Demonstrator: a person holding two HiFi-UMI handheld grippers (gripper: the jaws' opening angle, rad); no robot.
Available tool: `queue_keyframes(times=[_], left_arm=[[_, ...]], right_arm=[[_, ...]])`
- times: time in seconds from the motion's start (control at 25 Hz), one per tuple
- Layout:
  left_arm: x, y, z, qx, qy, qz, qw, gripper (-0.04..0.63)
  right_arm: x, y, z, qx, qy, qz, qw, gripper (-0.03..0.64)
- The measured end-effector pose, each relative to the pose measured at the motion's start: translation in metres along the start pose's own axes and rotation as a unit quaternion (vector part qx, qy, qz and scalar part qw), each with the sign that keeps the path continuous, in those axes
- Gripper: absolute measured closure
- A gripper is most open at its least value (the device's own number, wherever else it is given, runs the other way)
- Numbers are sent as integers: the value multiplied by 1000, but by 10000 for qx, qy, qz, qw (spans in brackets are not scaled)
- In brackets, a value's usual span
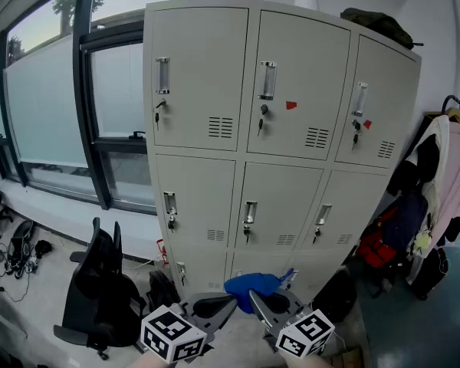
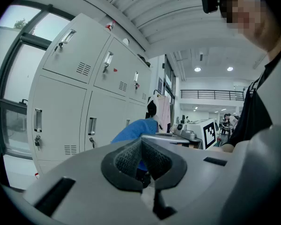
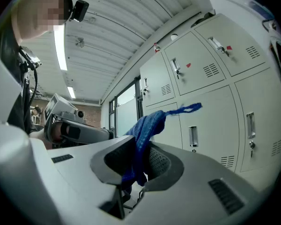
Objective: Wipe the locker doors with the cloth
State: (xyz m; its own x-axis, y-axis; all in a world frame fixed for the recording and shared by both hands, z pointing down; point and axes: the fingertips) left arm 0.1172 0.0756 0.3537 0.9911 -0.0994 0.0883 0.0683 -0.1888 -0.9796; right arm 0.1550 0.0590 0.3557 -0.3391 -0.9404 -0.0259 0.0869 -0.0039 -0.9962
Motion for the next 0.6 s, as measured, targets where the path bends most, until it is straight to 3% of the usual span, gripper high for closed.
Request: queue_keyframes(times=[0.6], left_arm=[[19,3,-12,-8,219,14,9998,589]], right_arm=[[7,5,23,104,218,50,9997,569]])
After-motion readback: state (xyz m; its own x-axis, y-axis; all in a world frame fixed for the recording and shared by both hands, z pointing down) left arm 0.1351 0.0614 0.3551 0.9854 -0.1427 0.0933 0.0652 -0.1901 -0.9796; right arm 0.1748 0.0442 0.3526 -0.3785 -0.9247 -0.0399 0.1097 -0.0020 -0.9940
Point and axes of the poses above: the fingertips, and each gripper's own axes: x forward along the fingers, z to its right, y out of its top, and after that the axes turned 15 degrees about -y, right-handed
